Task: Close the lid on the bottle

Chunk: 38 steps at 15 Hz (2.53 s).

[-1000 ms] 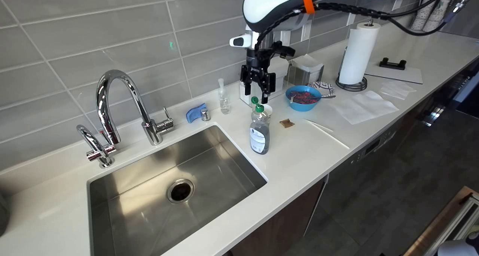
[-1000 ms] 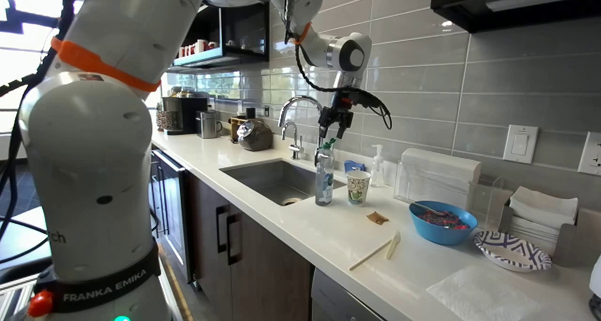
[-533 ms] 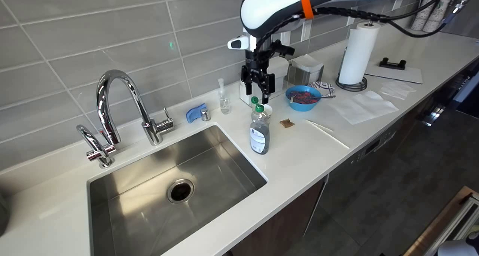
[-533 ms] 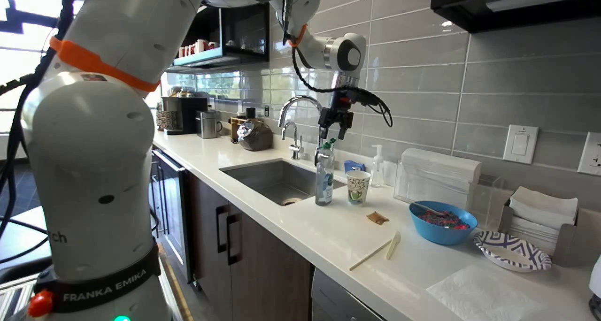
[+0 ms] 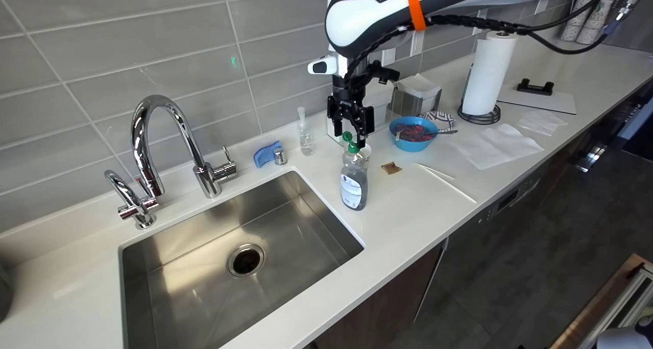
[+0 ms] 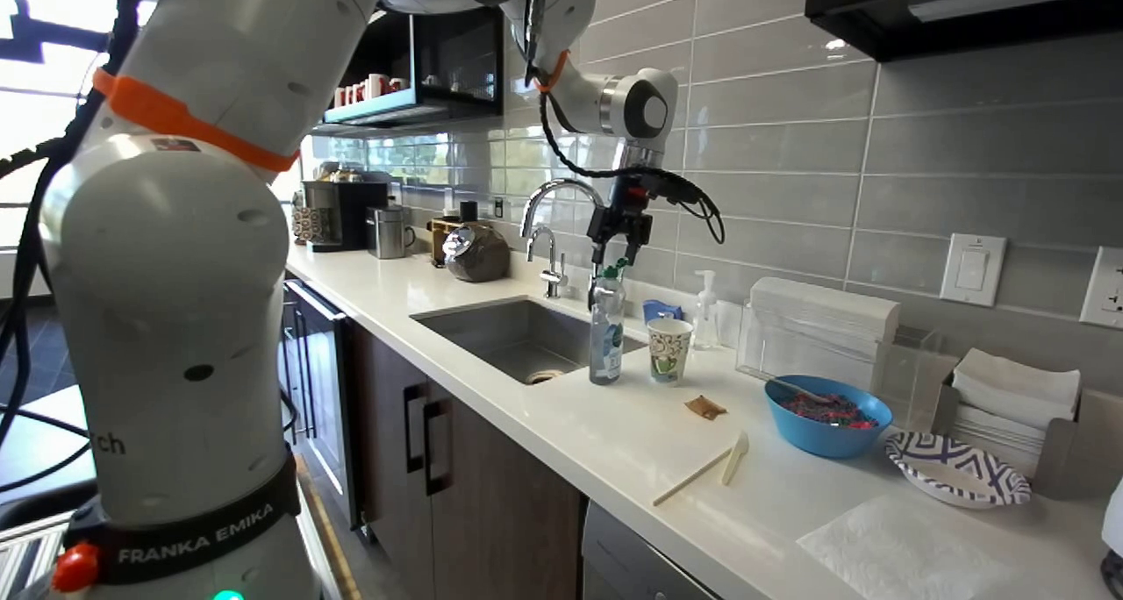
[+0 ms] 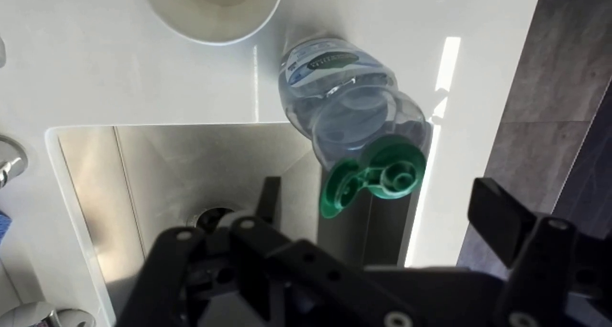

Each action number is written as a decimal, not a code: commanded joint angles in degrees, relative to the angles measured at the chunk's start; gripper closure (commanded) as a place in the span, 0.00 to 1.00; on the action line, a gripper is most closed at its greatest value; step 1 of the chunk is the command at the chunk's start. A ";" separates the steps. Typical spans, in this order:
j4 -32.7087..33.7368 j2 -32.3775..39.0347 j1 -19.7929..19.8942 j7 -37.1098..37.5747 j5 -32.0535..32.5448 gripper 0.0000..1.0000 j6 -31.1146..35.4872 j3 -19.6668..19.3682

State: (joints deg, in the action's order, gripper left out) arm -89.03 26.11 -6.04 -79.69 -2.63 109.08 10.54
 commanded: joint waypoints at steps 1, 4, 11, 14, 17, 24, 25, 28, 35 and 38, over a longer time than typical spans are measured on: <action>-2.58 -1.22 -0.43 1.51 2.82 0.00 3.01 -0.53; -3.05 -1.38 -0.39 2.15 3.81 0.01 4.53 -0.48; -4.47 -2.01 -0.91 3.01 4.51 0.11 6.21 -0.27; -5.03 -2.75 -1.52 4.37 6.44 0.18 6.77 -0.47; -6.08 -3.89 -1.95 5.98 8.19 0.33 6.76 -0.49; -8.62 -5.72 -2.51 8.62 8.91 0.42 7.44 0.14; -8.99 -5.99 -2.57 8.80 8.90 0.42 7.55 0.21; -10.52 -6.95 -2.73 10.50 9.87 0.38 8.91 -0.08; -15.59 -9.13 -2.50 14.10 13.50 0.32 16.99 -0.57; -17.48 -10.36 -2.50 14.67 14.17 0.30 19.58 -0.42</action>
State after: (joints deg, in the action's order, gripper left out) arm -102.45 18.17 -8.37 -66.89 9.64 125.08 10.19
